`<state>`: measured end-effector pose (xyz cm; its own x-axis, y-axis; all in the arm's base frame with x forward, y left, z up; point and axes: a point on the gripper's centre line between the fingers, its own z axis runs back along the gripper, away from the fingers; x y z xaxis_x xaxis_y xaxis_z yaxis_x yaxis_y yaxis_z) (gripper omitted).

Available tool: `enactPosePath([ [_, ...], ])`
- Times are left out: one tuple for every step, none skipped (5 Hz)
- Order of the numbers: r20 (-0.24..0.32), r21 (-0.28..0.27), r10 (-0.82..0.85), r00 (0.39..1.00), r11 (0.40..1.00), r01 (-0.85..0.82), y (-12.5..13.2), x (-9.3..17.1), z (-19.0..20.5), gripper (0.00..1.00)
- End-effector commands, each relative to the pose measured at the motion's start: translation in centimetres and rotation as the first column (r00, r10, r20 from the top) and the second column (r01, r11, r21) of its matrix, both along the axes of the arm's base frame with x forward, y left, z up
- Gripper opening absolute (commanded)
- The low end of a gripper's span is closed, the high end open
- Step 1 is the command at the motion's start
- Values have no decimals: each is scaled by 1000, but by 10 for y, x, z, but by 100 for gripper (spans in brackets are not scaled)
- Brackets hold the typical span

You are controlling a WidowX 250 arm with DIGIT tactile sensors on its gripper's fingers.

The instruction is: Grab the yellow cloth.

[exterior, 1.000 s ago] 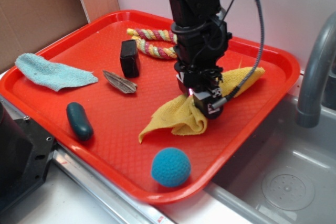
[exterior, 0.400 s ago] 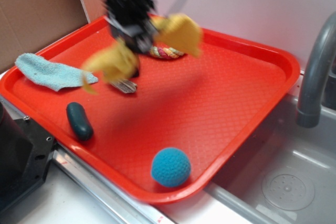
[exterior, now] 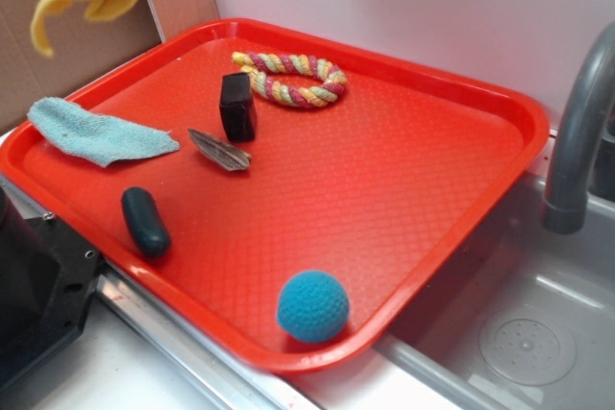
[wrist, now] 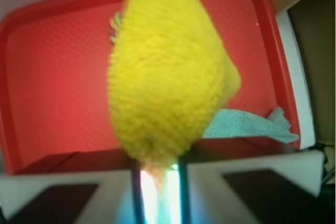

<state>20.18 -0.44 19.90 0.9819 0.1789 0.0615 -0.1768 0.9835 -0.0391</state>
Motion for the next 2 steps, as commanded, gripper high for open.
enactPosePath([
  [74, 29, 11, 997, 999, -13, -15, -3, 22, 0],
  [60, 33, 17, 998, 999, -19, -17, -3, 18, 0],
])
